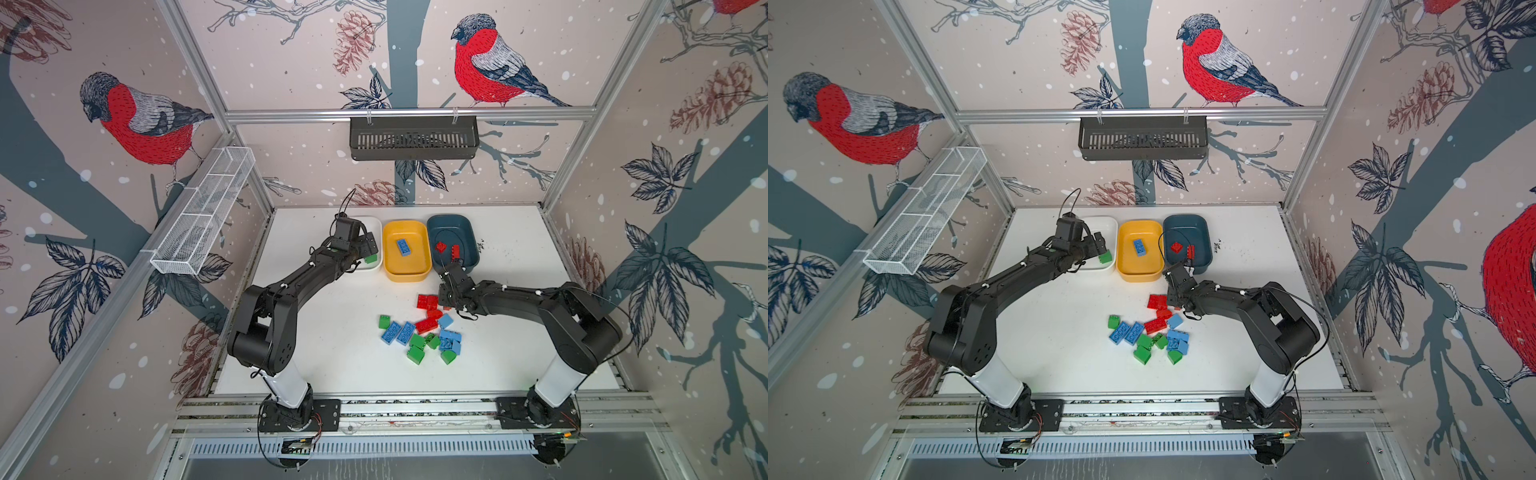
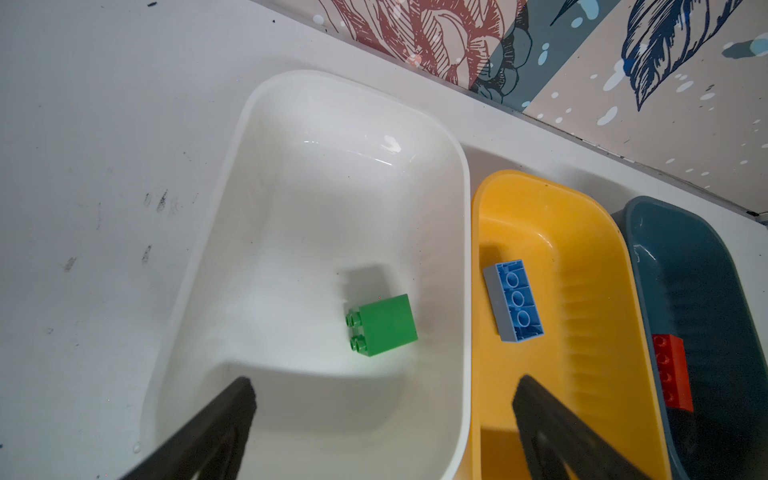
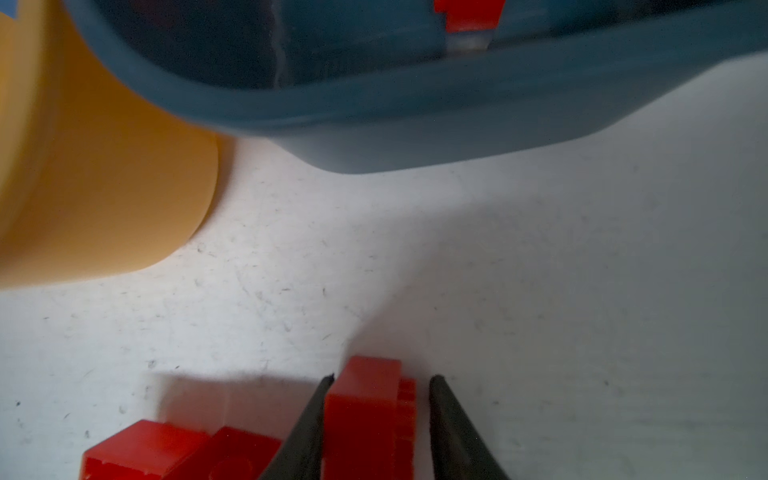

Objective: Sort the legos into containers by color
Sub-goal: 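Grasp a red brick with the right gripper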

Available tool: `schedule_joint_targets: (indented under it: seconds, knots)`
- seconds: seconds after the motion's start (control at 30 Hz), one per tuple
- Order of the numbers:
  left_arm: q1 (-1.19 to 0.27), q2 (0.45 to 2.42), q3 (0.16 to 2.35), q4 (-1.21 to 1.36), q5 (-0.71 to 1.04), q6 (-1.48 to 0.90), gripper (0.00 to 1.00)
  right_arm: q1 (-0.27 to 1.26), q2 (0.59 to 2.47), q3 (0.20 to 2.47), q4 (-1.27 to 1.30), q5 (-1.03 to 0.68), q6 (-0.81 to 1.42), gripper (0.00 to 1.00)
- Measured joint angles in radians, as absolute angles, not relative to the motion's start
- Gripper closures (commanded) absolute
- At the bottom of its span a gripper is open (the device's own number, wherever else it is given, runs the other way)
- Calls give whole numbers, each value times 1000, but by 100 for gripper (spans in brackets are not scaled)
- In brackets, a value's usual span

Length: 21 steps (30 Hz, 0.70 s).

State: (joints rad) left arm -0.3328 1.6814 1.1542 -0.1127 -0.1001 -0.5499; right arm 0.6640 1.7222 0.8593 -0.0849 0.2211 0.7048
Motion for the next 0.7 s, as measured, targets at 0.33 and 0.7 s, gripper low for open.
schedule_joint_targets:
  seconds: [0.33,0.7]
  knots:
    - [-344,1640,1119,-86,-59,-543,3,669,1673,843,-106,238,657,80]
    - [-440,1572,1098,-62,-88,-474,3,659,1494,760,-77,262,572,82]
